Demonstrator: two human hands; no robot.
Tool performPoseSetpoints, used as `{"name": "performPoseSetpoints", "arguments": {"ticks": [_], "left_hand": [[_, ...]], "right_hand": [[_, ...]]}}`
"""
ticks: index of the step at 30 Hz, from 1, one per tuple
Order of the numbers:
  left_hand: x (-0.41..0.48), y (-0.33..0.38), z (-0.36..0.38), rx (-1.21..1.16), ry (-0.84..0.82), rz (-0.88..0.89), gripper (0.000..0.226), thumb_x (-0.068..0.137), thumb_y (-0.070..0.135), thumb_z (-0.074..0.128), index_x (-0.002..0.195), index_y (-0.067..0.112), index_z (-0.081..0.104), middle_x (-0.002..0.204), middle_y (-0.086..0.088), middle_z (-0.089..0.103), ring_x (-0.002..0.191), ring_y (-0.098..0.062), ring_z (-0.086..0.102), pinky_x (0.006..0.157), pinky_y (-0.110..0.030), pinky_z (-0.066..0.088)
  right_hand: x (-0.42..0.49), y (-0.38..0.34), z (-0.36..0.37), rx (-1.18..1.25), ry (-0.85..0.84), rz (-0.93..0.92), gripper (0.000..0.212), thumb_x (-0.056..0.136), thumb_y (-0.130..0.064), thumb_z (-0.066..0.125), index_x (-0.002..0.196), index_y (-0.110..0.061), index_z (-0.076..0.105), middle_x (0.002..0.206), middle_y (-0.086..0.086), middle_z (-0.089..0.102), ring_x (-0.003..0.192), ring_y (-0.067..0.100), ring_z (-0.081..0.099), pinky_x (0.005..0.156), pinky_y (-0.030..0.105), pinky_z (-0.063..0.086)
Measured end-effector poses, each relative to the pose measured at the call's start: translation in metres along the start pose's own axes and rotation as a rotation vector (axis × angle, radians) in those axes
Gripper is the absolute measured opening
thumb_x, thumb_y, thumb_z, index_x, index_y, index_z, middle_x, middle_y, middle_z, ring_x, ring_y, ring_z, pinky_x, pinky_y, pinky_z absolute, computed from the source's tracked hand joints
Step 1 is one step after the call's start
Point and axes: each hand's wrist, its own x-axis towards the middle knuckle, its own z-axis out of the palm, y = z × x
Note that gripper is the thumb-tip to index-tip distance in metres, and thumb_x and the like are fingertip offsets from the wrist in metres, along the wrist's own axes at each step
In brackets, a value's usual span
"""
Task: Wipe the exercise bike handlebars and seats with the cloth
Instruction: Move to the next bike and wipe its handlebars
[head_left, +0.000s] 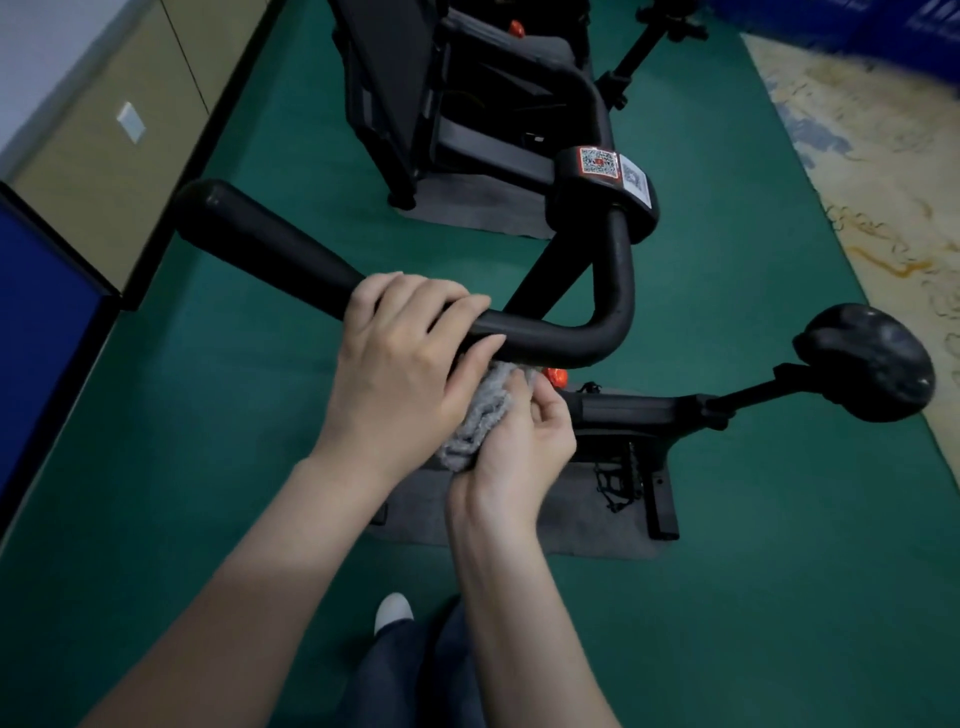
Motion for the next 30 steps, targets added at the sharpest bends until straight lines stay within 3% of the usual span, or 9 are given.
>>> {"name": "performPoseSetpoints", "arguments": {"ticks": [2,6,10,12,14,18,20,24,30], "left_hand": [[0.001,-0.001,0.0,-0.015,0.015,-0.006,0.028,0.094,0.033,0.054,0.109,0.014,0.066,0.103,0.0,0.064,0.099,-0.021,0.056,0.099,-0.032,0.027],[0.0,-0.003,0.002,-0.027,0.035,-0.013,0.025,0.093,0.033,0.056,0.107,0.015,0.067,0.102,0.001,0.064,0.098,-0.019,0.054,0.098,-0.03,0.026],[0.0,-0.002,0.004,-0.033,0.046,-0.027,0.024,0.092,0.032,0.057,0.105,0.016,0.067,0.101,0.002,0.064,0.097,-0.019,0.053,0.097,-0.029,0.024],[0.0,-0.002,0.005,-0.035,0.046,-0.03,0.024,0.092,0.032,0.058,0.106,0.016,0.068,0.101,0.002,0.064,0.097,-0.018,0.052,0.099,-0.028,0.022],[0.0,-0.003,0.006,-0.038,0.046,-0.028,0.023,0.092,0.032,0.058,0.106,0.016,0.068,0.102,0.002,0.064,0.098,-0.017,0.052,0.099,-0.028,0.022],[0.0,-0.003,0.007,-0.036,0.048,-0.02,0.023,0.092,0.031,0.059,0.106,0.016,0.068,0.101,0.002,0.064,0.098,-0.018,0.053,0.098,-0.028,0.022],[0.0,-0.003,0.007,-0.036,0.053,-0.021,0.022,0.091,0.03,0.06,0.105,0.016,0.068,0.101,0.002,0.065,0.097,-0.018,0.053,0.098,-0.029,0.022],[0.0,-0.002,0.006,-0.048,0.055,-0.031,0.021,0.09,0.029,0.061,0.104,0.015,0.068,0.1,0.001,0.065,0.097,-0.019,0.053,0.099,-0.029,0.022],[0.0,0.001,0.006,-0.044,0.047,-0.051,0.021,0.09,0.029,0.06,0.104,0.015,0.068,0.1,0.002,0.065,0.096,-0.019,0.053,0.099,-0.03,0.022]], "right_hand": [[0.004,-0.003,-0.003,0.012,0.017,-0.016,0.01,0.093,-0.001,0.057,0.103,0.001,0.059,0.104,0.025,0.067,0.096,0.036,0.067,0.089,0.043,0.055],[0.021,-0.023,-0.017,0.049,0.181,-0.193,0.012,0.094,-0.003,0.056,0.09,-0.013,0.059,0.09,0.007,0.066,0.08,0.014,0.066,0.071,0.021,0.054],[0.024,-0.021,-0.016,-0.194,0.186,-0.582,0.016,0.091,-0.004,0.059,0.091,-0.02,0.06,0.098,0.002,0.064,0.097,0.01,0.063,0.087,0.02,0.049],[0.021,-0.013,-0.014,-0.304,0.141,-0.775,0.018,0.09,0.0,0.06,0.091,-0.018,0.061,0.098,0.005,0.063,0.097,0.009,0.061,0.088,0.017,0.045],[0.021,-0.003,-0.017,-0.433,0.078,-0.976,0.015,0.087,0.005,0.06,0.094,-0.008,0.064,0.098,0.007,0.06,0.097,0.014,0.059,0.09,0.023,0.046],[0.031,-0.002,-0.026,-0.577,-0.025,-1.193,0.014,0.084,0.012,0.06,0.095,0.006,0.065,0.1,0.005,0.058,0.095,0.025,0.058,0.09,0.029,0.045],[0.042,-0.015,-0.026,-0.605,0.013,-1.232,0.011,0.086,0.01,0.059,0.095,0.006,0.065,0.099,0.007,0.06,0.092,0.028,0.059,0.089,0.03,0.047],[0.059,-0.038,-0.023,-0.573,0.037,-1.13,0.012,0.089,0.0,0.057,0.098,-0.001,0.065,0.098,0.0,0.063,0.093,0.028,0.061,0.084,0.024,0.048],[0.049,-0.019,-0.032,-0.641,-0.117,-1.2,0.013,0.089,0.003,0.059,0.1,0.004,0.065,0.106,0.008,0.064,0.104,0.022,0.057,0.1,0.03,0.041]]}}
